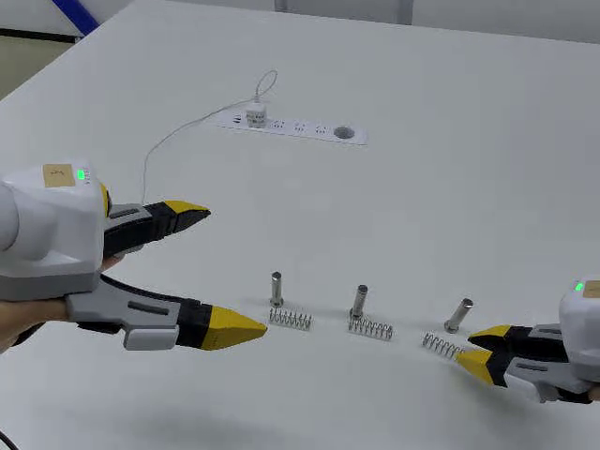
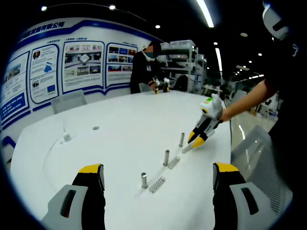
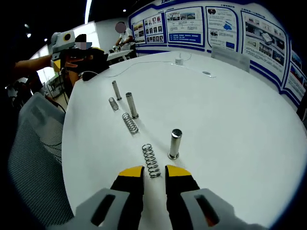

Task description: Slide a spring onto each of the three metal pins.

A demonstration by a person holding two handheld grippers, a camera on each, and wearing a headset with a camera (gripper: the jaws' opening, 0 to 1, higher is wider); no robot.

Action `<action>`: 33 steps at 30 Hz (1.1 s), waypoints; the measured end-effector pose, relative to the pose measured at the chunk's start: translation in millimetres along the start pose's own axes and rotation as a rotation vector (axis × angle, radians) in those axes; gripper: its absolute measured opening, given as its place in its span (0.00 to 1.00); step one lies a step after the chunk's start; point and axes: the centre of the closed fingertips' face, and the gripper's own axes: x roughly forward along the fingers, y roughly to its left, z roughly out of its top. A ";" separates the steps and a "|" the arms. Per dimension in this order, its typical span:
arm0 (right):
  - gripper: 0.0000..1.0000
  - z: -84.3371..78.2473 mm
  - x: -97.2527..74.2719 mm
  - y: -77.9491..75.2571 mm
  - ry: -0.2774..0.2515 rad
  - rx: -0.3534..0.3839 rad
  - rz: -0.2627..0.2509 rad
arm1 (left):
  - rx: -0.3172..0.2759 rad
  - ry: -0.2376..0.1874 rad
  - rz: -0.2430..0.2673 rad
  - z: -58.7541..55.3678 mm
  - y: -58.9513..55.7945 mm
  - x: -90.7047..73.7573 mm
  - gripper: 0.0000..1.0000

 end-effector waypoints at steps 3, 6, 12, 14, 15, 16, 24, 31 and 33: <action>0.17 -3.4 3.2 -0.4 0.022 -0.025 0.000 | 0.001 0.006 -0.002 -0.9 0.2 0.1 0.95; 0.16 -2.8 6.0 -1.7 0.025 -0.028 0.007 | -0.001 0.008 0.000 -2.5 0.9 0.1 0.95; 0.14 -2.8 11.1 2.1 0.045 -0.067 0.032 | -0.005 0.014 -0.001 -4.6 1.0 -0.1 0.95; 0.13 -3.5 10.7 3.5 0.051 -0.061 0.035 | -0.005 0.012 0.001 -4.5 1.4 -0.5 0.95; 0.12 -3.7 10.3 3.0 0.053 -0.066 0.030 | -0.005 0.011 0.001 -4.5 1.6 -0.7 0.95; 0.12 -3.6 10.4 3.0 0.055 -0.065 0.028 | -0.006 0.011 0.002 -4.5 2.0 -0.9 0.95; 0.11 -4.2 9.8 3.2 0.075 -0.083 0.006 | 0.000 0.011 -0.003 -4.0 -0.2 -0.8 0.95; 0.10 6.6 -0.7 8.2 0.058 -0.091 0.022 | 0.008 0.014 -0.023 -5.7 -8.9 3.4 0.94; 0.10 10.3 -3.7 7.7 0.051 -0.093 0.018 | 0.010 0.013 -0.032 -5.0 -11.6 5.3 0.94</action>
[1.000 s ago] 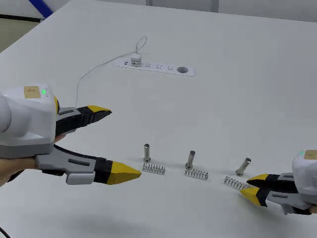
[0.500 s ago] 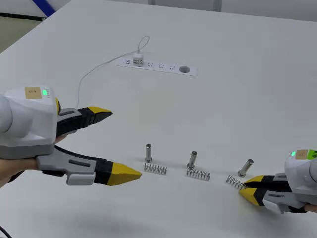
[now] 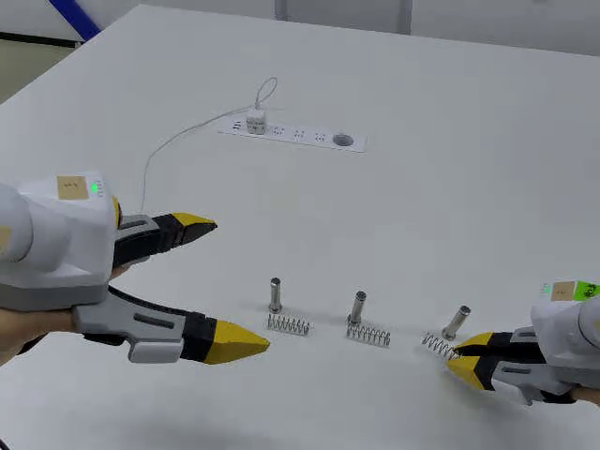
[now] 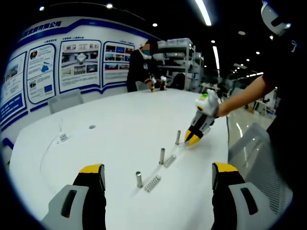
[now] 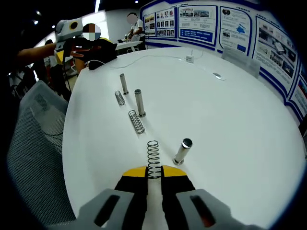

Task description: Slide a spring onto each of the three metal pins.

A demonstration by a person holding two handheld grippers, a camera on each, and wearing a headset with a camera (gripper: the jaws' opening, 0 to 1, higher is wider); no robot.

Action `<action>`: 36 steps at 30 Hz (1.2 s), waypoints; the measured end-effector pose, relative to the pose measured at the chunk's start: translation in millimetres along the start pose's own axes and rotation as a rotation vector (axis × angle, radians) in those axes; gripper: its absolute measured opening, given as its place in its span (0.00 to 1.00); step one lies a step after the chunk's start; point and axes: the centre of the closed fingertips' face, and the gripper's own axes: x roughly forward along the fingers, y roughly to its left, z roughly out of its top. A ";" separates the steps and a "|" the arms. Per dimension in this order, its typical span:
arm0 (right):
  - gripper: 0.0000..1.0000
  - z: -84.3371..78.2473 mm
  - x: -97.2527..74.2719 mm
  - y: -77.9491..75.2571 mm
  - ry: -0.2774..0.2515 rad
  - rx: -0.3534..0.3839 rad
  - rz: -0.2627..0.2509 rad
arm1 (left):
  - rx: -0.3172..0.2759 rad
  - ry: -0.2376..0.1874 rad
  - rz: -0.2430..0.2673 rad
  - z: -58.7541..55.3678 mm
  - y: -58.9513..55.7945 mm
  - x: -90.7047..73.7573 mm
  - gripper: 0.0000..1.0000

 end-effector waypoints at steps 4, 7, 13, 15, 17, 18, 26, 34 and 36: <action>0.10 8.7 -6.9 2.4 -0.010 -0.019 0.000 | -0.001 -0.014 -0.018 4.0 -5.3 3.5 0.93; 0.10 16.2 -12.9 6.5 -0.009 -0.061 0.004 | 0.005 -0.026 -0.039 7.7 -12.7 6.7 0.91; 0.10 34.1 -24.7 11.7 -0.026 -0.108 0.004 | 0.015 -0.036 -0.070 12.4 -23.2 14.0 0.89; 0.10 38.6 -27.7 12.8 -0.031 -0.117 0.003 | 0.019 -0.036 -0.080 13.7 -26.3 16.5 0.89; 0.10 46.4 -31.9 16.3 -0.041 -0.129 0.004 | 0.031 -0.032 -0.103 15.3 -30.6 19.8 0.87; 0.10 51.4 -34.2 19.4 -0.048 -0.141 0.008 | 0.040 -0.034 -0.116 17.4 -33.4 21.6 0.86; 0.10 86.6 -45.1 46.8 -0.102 -0.225 0.056 | 0.057 -0.088 -0.177 37.4 -49.0 35.2 0.76; 0.10 101.4 -45.2 61.2 -0.103 -0.300 0.077 | 0.103 -0.065 -0.222 37.7 -61.2 47.0 0.72; 0.10 104.0 -45.5 64.4 -0.102 -0.311 0.082 | 0.106 -0.064 -0.235 37.6 -64.3 48.7 0.70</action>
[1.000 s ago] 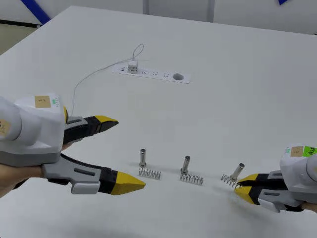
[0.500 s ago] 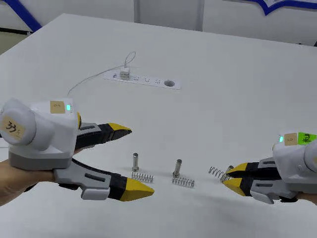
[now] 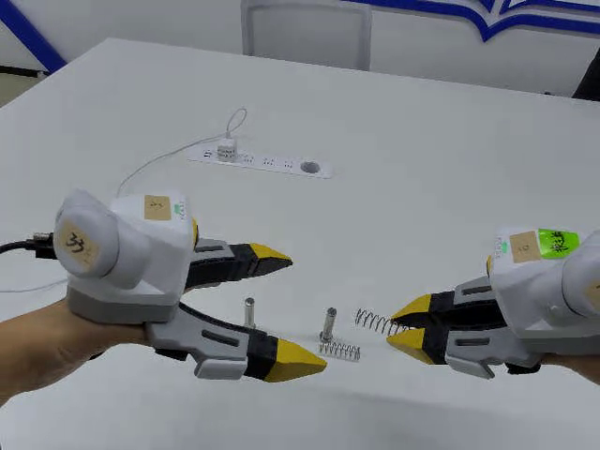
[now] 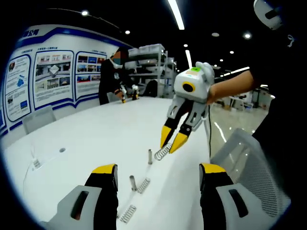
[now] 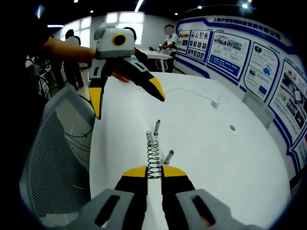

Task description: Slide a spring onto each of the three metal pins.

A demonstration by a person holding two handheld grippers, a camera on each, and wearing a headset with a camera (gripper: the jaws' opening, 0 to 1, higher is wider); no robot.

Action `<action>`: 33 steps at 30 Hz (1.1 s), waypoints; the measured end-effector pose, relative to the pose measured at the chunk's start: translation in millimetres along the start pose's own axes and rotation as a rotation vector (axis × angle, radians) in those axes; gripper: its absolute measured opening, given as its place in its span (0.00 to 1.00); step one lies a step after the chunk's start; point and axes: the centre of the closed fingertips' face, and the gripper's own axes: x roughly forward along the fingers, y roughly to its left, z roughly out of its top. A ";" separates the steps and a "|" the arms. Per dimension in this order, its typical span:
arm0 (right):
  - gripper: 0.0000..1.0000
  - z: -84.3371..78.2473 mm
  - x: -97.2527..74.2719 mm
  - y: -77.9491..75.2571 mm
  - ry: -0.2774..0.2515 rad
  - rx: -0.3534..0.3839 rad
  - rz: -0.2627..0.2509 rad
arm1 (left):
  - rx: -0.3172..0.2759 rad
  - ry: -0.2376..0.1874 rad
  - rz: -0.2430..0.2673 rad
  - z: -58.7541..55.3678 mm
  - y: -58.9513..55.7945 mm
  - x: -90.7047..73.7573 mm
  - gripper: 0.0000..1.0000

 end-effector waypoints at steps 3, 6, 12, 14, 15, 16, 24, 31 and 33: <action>0.10 5.2 -0.5 4.7 0.002 -0.027 0.013 | -0.009 -0.008 -0.028 0.8 -5.3 2.7 0.66; 0.10 11.2 -1.5 9.9 -0.003 -0.051 0.029 | -0.002 -0.003 -0.042 -0.4 -9.2 6.3 0.64; 0.10 27.0 -3.1 18.5 -0.033 -0.077 0.057 | 0.006 0.010 -0.064 -3.2 -15.3 11.4 0.60; 0.10 30.2 -2.8 21.2 -0.037 -0.088 0.066 | 0.008 0.011 -0.071 -3.5 -16.5 12.7 0.58; 0.10 30.9 -2.5 22.3 -0.037 -0.095 0.069 | 0.010 0.011 -0.074 -3.5 -16.9 13.2 0.57; 0.10 31.2 -2.2 23.1 -0.036 -0.101 0.072 | 0.012 0.012 -0.076 -3.5 -17.6 13.6 0.56; 0.10 33.4 -1.4 32.3 -0.041 -0.116 0.101 | 0.025 0.009 -0.103 -2.3 -25.1 16.5 0.50; 0.10 33.1 -0.6 37.3 -0.040 -0.129 0.122 | 0.049 0.025 -0.124 -4.4 -30.9 19.6 0.42; 0.10 32.6 -0.2 38.9 -0.038 -0.133 0.129 | 0.052 0.025 -0.126 -4.5 -31.3 20.3 0.39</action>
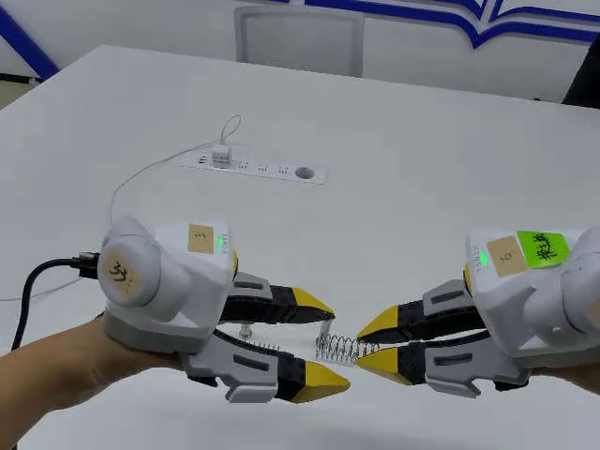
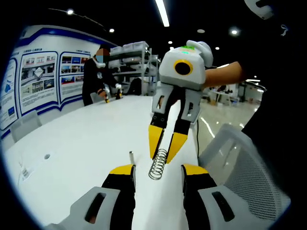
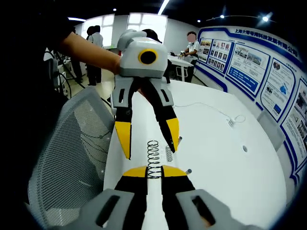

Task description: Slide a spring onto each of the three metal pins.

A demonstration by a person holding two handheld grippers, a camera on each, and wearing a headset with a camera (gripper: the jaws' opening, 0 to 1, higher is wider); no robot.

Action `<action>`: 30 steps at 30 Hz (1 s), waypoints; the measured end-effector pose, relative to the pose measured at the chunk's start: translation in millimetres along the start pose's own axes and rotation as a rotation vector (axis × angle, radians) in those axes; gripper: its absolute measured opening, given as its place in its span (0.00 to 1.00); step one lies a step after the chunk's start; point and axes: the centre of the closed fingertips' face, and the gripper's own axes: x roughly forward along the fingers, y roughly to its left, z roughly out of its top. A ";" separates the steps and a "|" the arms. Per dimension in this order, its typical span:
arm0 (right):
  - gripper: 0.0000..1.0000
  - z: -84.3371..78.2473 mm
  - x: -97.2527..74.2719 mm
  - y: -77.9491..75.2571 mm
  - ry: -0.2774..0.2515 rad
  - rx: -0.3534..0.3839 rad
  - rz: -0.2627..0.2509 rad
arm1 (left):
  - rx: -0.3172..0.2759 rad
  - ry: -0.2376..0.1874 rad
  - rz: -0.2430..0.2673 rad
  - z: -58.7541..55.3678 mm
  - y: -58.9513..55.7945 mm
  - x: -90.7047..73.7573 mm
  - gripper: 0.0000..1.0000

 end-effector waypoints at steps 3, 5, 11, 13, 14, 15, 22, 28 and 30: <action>0.10 -1.0 1.5 2.6 0.002 -0.001 0.014 | -0.002 -0.003 -0.010 0.3 -1.8 1.2 0.33; 0.10 -1.2 2.4 4.5 0.002 -0.005 0.024 | -0.003 0.000 -0.017 -0.2 -3.0 2.2 0.29; 0.10 -0.5 2.9 6.4 -0.002 -0.011 0.039 | -0.007 0.016 -0.027 -4.2 -3.5 3.8 0.23; 0.10 -0.4 2.8 5.9 -0.002 -0.014 0.041 | -0.009 0.020 -0.025 -5.3 -3.0 4.0 0.21; 0.10 -0.4 2.8 5.7 -0.003 -0.013 0.043 | -0.009 0.019 -0.025 -5.1 -3.1 4.0 0.21; 0.10 -0.3 2.9 5.6 -0.004 -0.012 0.043 | -0.011 0.019 -0.025 -5.0 -3.1 4.1 0.19; 0.10 -1.1 4.7 6.0 -0.007 -0.007 0.051 | -0.023 0.029 -0.027 -7.6 -3.0 5.7 0.14; 0.10 -0.5 3.7 5.8 -0.011 -0.010 0.053 | 0.016 0.038 -0.024 -7.3 -4.9 6.0 0.11; 0.11 -0.8 3.6 7.9 -0.013 -0.015 0.066 | 0.004 0.052 -0.033 -7.9 -6.6 6.2 0.10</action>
